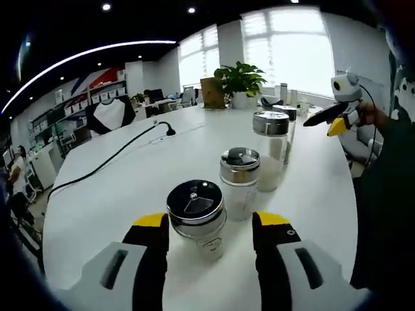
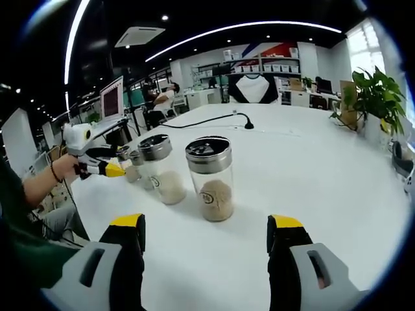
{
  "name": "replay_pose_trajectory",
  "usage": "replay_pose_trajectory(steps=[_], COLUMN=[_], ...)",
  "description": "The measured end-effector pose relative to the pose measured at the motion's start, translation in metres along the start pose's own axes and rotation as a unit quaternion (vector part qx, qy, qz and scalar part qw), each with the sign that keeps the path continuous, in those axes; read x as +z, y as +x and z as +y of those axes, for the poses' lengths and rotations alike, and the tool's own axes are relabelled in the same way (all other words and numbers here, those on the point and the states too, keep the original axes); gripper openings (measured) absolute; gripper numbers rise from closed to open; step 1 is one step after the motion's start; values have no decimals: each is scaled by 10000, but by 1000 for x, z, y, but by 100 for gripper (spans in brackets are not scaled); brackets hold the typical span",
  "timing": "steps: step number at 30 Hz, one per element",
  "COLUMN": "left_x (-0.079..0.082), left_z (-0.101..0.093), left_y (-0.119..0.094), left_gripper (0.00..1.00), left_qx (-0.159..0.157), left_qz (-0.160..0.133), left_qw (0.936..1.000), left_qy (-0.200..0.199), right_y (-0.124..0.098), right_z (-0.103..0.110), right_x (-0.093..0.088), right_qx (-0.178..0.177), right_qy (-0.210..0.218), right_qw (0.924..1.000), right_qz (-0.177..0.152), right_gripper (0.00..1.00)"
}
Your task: Rotate the seasoning bottle until the label or dispensing opening points toward the visible target arrow and the bottle remains upright within the marked orientation range
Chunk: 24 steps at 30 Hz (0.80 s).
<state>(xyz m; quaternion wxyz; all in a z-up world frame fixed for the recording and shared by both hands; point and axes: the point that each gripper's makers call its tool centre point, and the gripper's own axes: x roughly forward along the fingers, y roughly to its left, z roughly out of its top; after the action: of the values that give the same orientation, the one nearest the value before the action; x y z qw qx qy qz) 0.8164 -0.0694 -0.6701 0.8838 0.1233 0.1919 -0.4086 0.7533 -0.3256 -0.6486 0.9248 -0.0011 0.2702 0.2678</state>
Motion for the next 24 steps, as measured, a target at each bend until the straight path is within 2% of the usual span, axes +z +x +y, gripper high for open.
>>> replay_pose_trajectory(steps=[3, 8, 11, 16, 21, 24], left_x=[0, -4, -7, -11, -8, -11], left_z=[-1, 8, 6, 5, 6, 3], left_y=[0, 2, 3, 5, 7, 7], left_gripper=[55, 57, 56, 54, 49, 37], left_qx=[-297, -479, -712, -924, -998, -1101], left_qz=[18, 136, 154, 249, 187, 247], left_qw=[9995, 9987, 9973, 9952, 9947, 9933], left_qy=[57, 106, 86, 191, 144, 231], right_y=[0, 0, 0, -1, -1, -1], right_z=[-1, 2, 1, 1, 0, 1], right_x=[0, 1, 2, 4, 2, 3], right_qx=[-17, 13, 16, 16, 6, 9], right_qy=[10, -30, -55, -73, -63, -73], right_qw=[10000, 10000, 10000, 10000, 10000, 10000], right_qz=[-3, 11, 1, -16, 17, 15], right_gripper=[78, 78, 78, 78, 78, 78])
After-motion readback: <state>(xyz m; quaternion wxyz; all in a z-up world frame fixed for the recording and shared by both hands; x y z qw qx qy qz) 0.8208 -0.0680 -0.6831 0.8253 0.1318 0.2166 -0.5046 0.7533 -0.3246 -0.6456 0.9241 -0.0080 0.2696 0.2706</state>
